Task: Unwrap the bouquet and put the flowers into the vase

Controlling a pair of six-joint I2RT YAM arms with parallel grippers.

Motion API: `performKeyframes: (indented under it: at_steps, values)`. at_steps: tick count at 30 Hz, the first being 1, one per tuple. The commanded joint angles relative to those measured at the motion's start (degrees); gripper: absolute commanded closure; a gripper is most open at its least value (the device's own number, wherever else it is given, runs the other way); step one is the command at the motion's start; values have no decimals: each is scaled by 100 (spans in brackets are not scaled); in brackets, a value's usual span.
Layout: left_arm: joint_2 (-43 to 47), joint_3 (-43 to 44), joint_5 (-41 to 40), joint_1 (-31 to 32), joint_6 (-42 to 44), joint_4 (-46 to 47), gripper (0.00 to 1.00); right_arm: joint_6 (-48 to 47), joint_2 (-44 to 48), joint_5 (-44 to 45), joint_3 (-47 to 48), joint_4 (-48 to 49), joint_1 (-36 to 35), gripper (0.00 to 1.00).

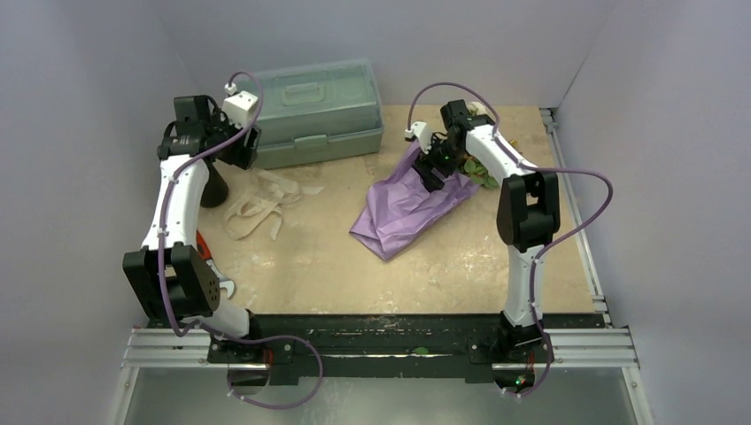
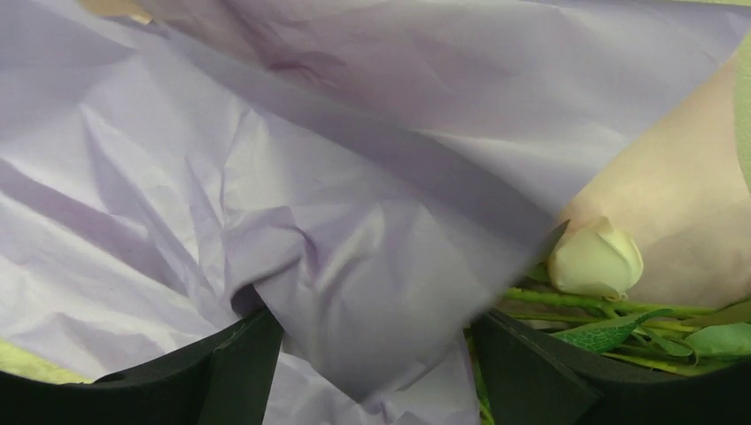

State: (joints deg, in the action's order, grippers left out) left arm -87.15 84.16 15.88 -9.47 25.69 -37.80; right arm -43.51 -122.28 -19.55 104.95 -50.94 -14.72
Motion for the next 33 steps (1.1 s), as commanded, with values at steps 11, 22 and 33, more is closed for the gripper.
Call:
performKeyframes:
  at_steps: [11,22,33]
  values:
    - [-864,23,2437,2123,-1998,1105,14,1010,1308,-1259,323,-19,322,12]
    - [-1773,-708,2948,2679,-4228,3459,7,1596,1778,-1743,469,-241,1000,12]
    - [-2362,-773,2283,3196,-4792,3987,32,1899,1940,-1648,640,-271,1416,13]
